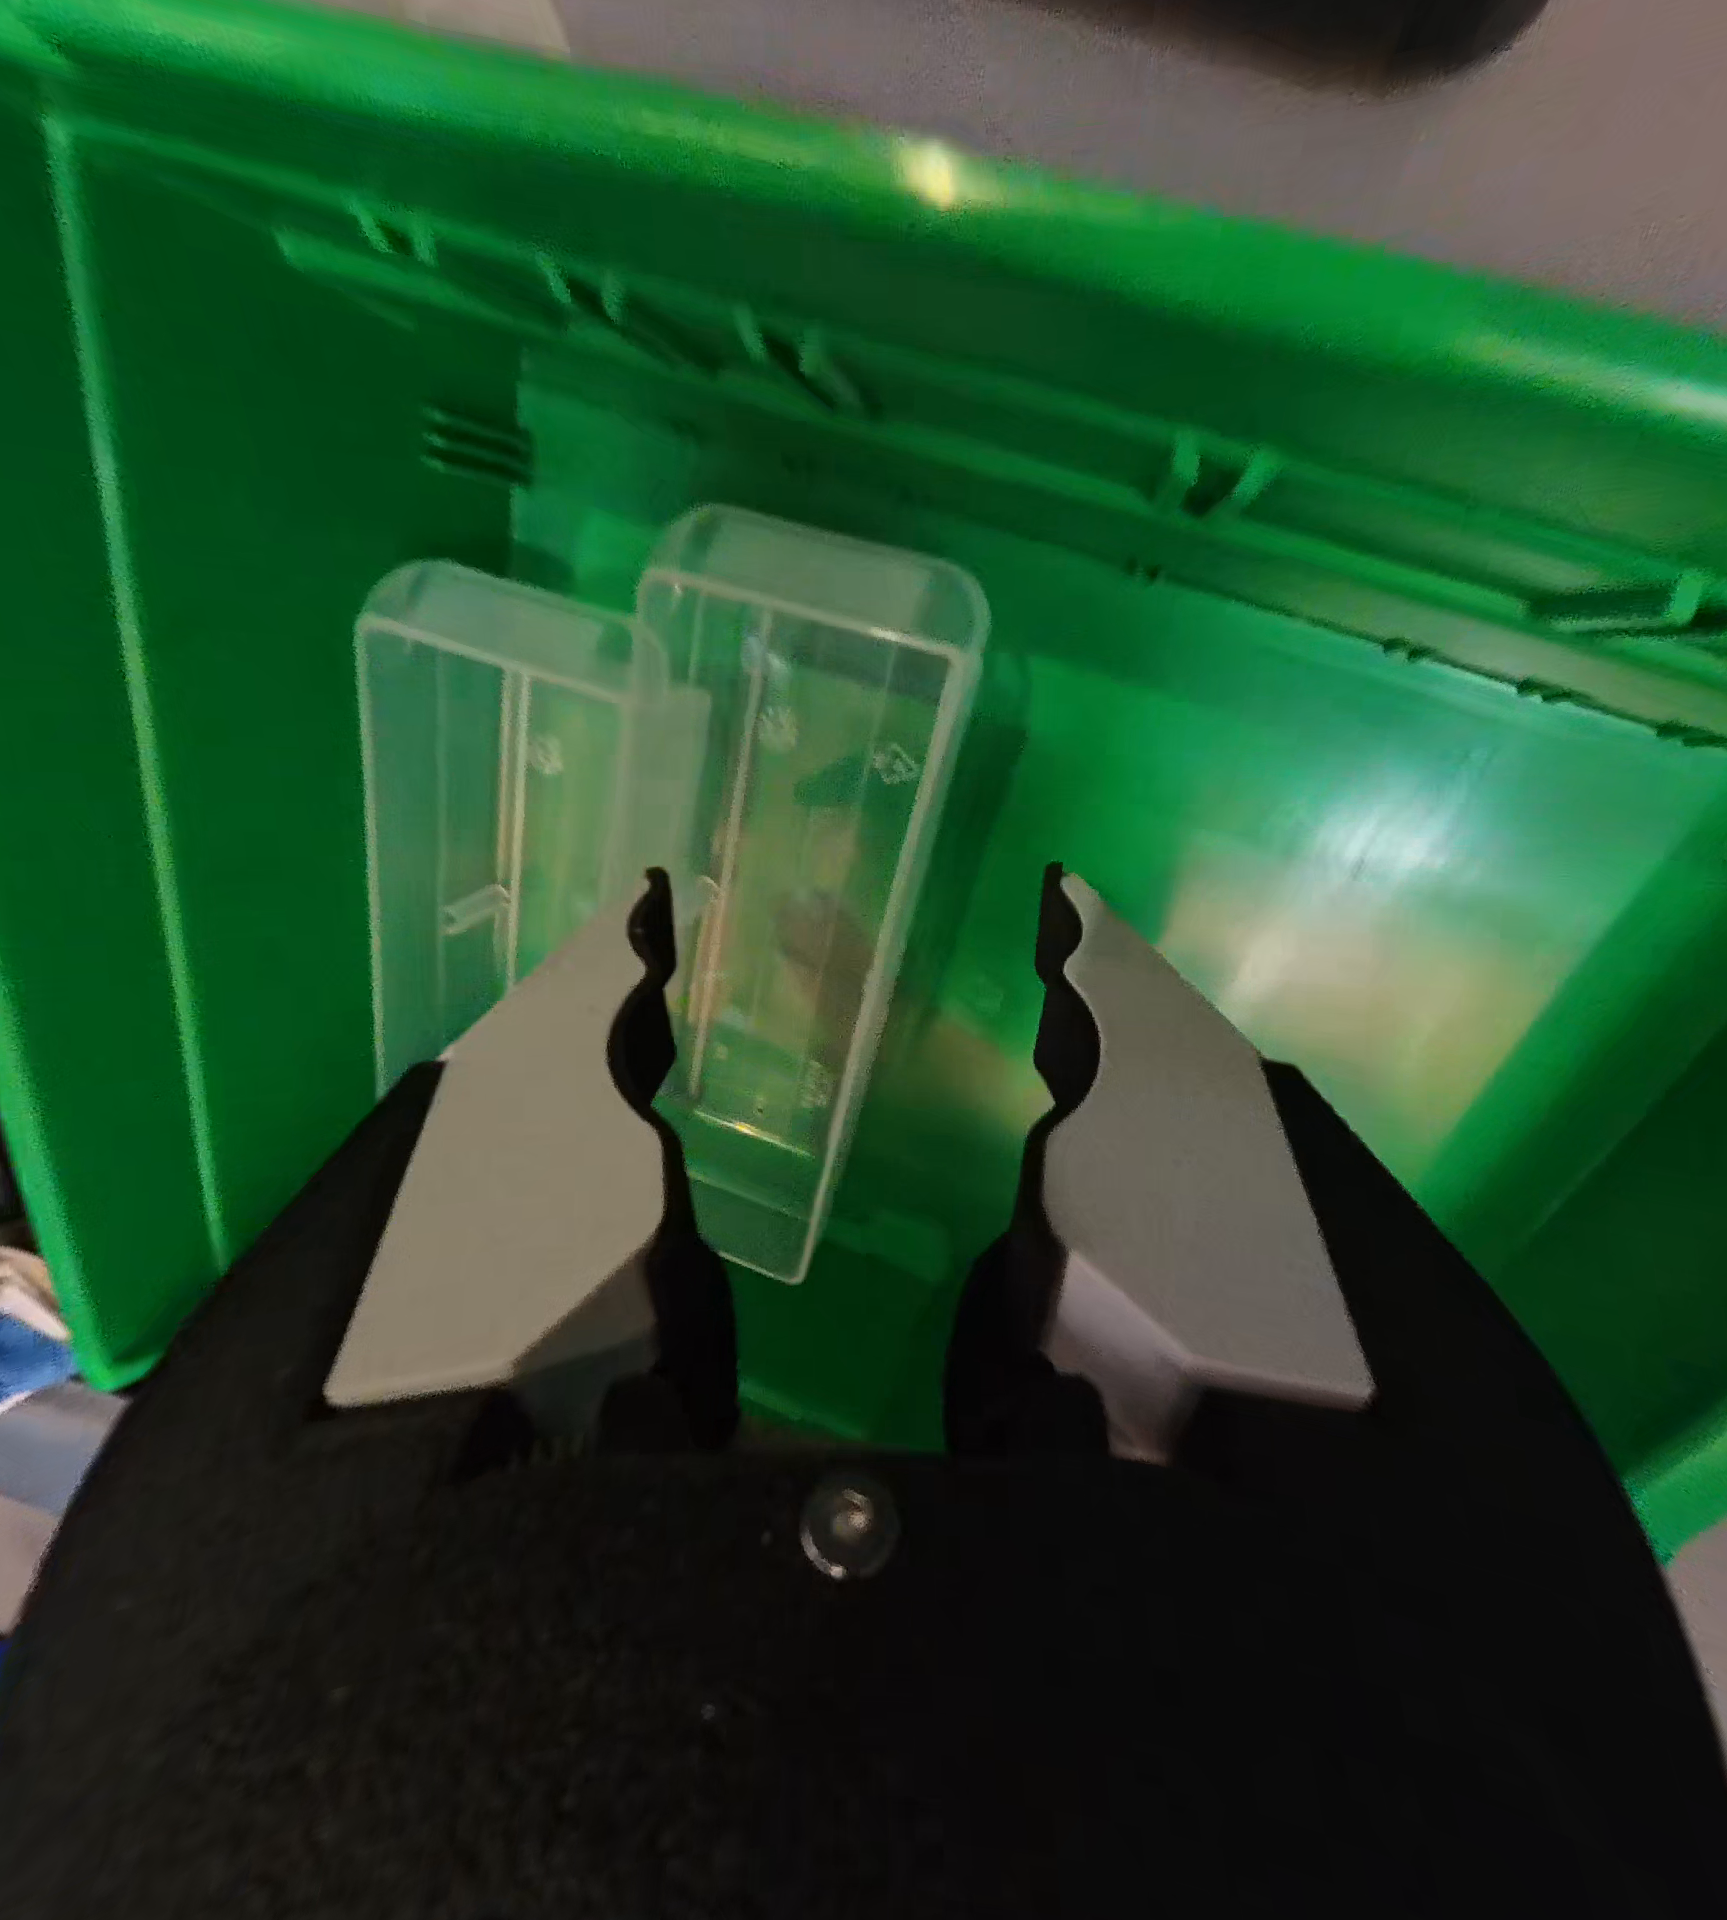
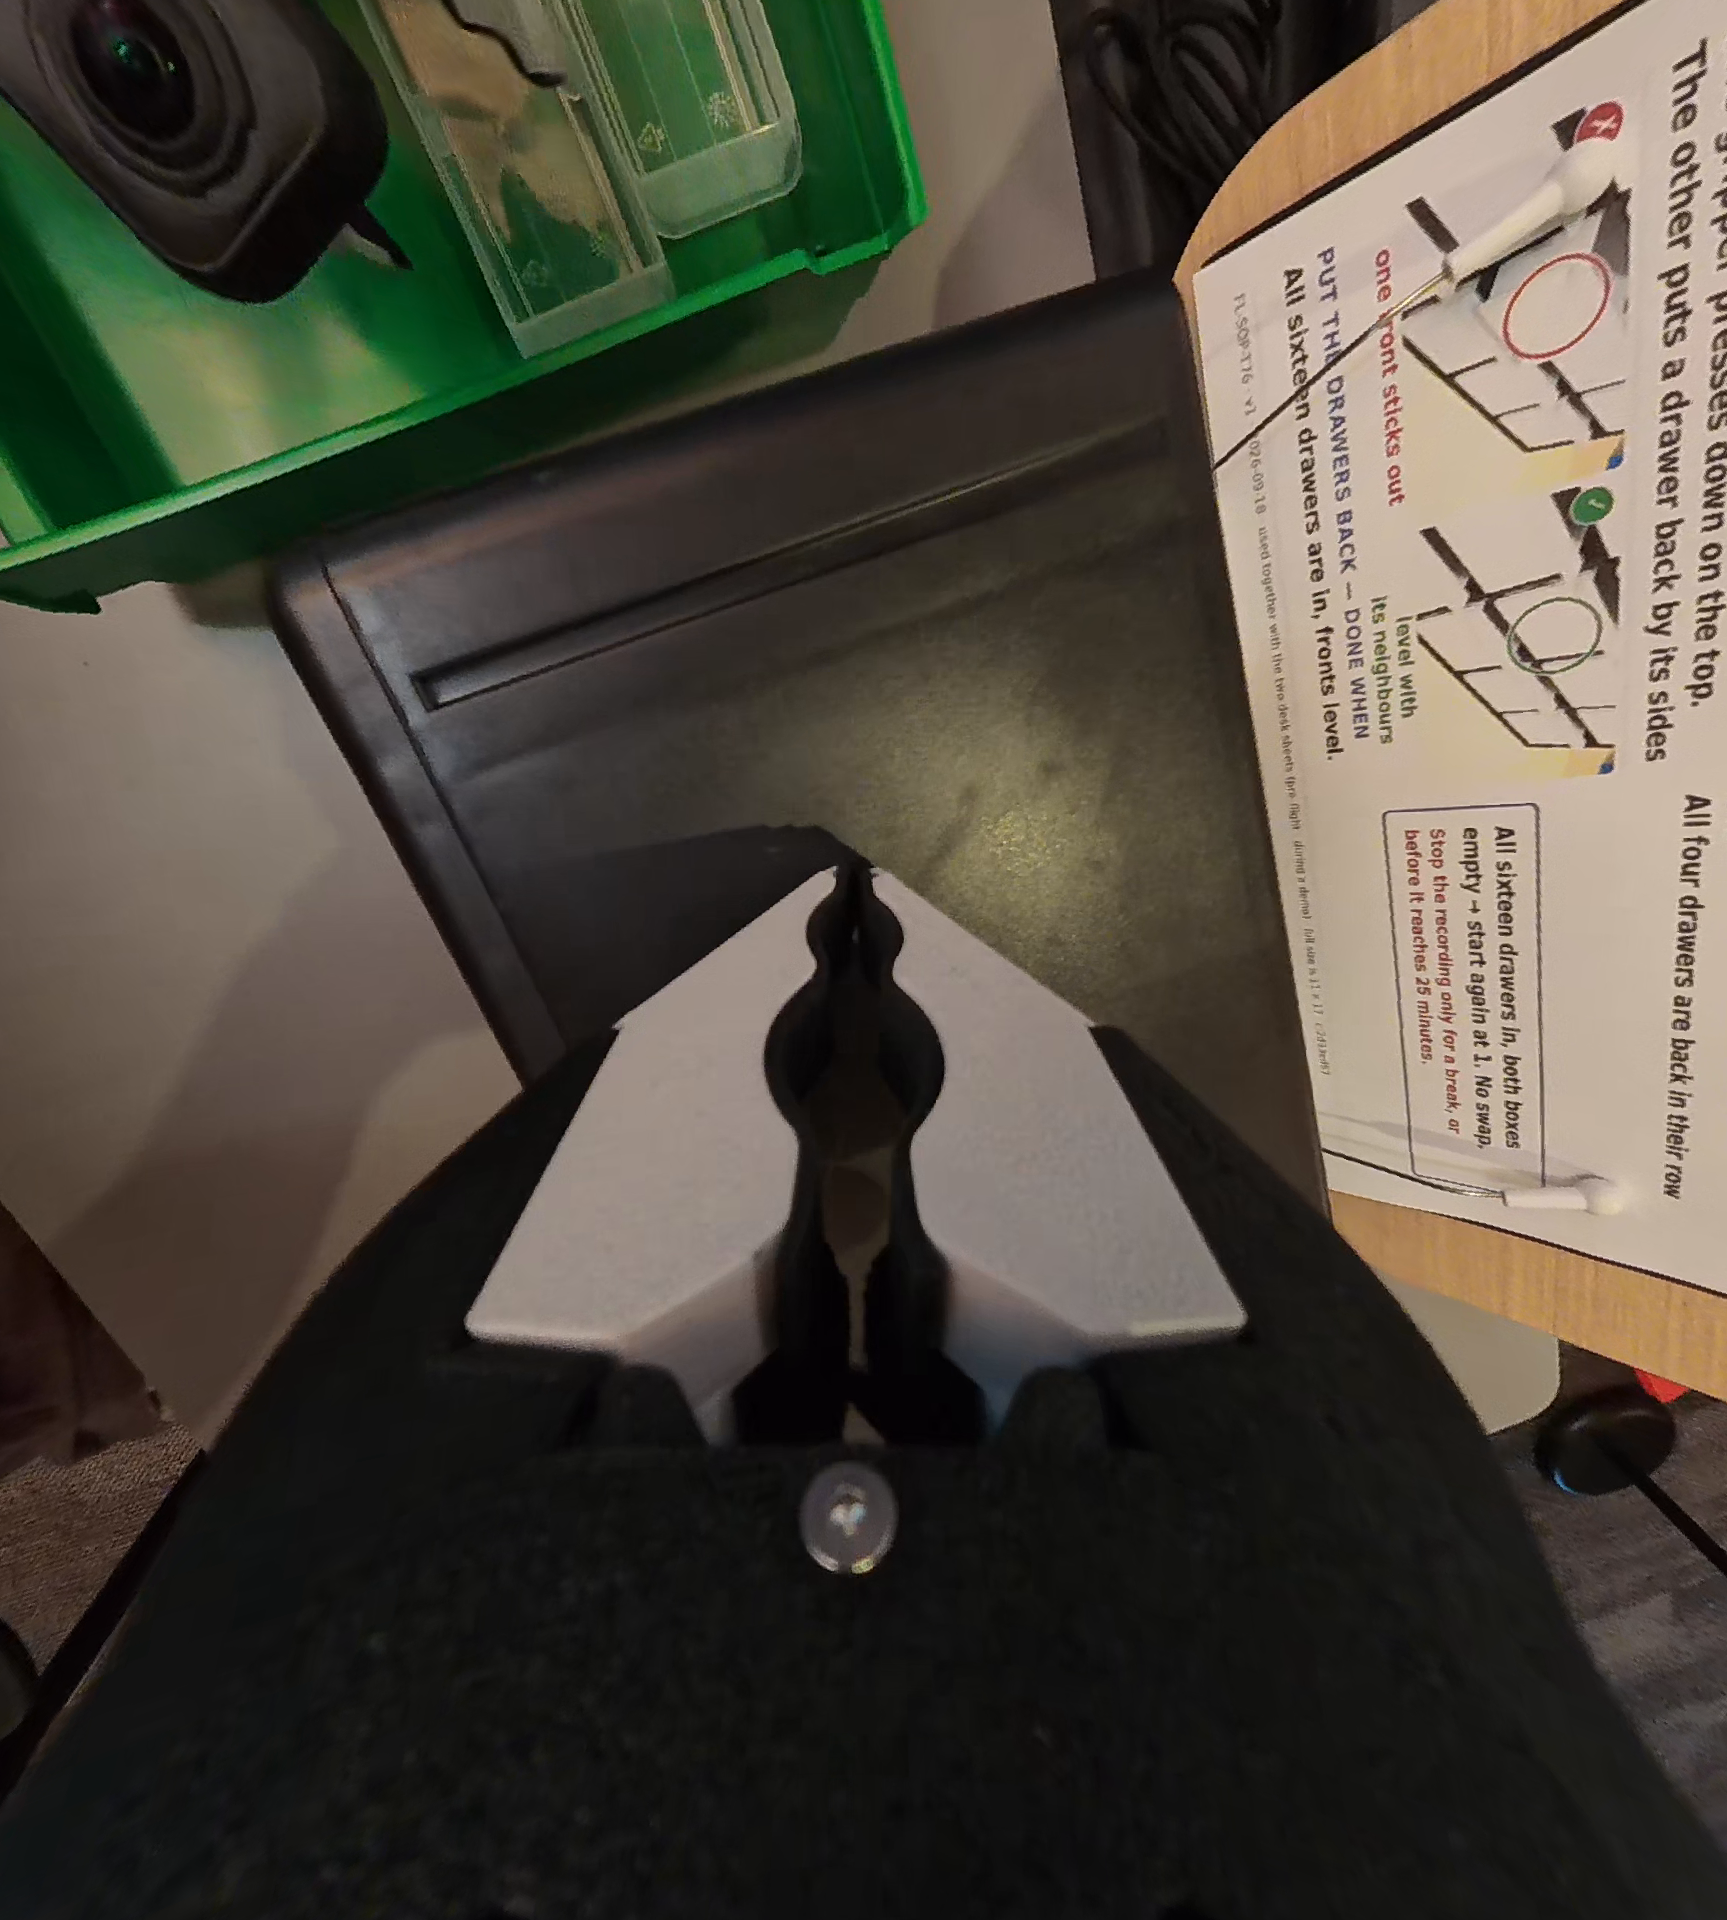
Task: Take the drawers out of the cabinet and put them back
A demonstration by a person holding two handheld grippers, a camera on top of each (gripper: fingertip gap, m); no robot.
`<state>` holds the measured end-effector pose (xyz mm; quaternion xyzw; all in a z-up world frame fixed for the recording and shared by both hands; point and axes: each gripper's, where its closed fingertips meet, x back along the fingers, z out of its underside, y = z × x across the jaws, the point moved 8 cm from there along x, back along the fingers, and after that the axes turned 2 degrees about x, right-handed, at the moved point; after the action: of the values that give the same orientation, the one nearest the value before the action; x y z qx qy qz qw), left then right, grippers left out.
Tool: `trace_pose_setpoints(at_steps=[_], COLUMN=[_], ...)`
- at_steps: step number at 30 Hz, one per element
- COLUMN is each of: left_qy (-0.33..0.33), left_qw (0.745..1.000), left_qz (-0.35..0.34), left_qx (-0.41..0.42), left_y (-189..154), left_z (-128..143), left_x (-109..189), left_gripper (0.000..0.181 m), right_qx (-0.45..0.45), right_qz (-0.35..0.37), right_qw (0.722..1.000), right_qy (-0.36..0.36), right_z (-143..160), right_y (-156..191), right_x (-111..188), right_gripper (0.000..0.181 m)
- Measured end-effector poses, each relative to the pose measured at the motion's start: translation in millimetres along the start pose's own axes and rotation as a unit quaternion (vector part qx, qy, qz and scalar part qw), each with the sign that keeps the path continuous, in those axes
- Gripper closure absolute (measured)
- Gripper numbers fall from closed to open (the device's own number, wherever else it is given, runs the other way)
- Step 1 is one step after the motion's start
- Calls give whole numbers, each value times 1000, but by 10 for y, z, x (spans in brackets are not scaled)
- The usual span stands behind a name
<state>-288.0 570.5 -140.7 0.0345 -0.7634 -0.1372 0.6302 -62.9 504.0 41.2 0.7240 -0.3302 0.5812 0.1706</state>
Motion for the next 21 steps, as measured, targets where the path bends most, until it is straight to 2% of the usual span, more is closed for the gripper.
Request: trace_pose_setpoints(at_steps=[5, 12, 17, 21], left_qy=[-55, -40, -3, -9], left_qw=[998, 993, 988, 986], left_qz=[9, 48, 55, 73], left_qx=[-25, -103, -147, -147], left_y=[100, 98, 131, 133], left_z=[-193, -315, -310, -327], left_x=[62, -46, -178, -200], left_gripper=[110, 90, 95, 114], right_qx=[5, 7, 3, -3], right_qz=[10, 11, 9, 5], right_qw=[1000, 1000, 1000, 1000], right_qy=[7, 14, 11, 3], right_z=[-10, -22, -17, -3], right_y=[16, 17, 13, 8], right_x=[-1, -1, -2, -1], right_gripper=[181, 181, 181, 181])
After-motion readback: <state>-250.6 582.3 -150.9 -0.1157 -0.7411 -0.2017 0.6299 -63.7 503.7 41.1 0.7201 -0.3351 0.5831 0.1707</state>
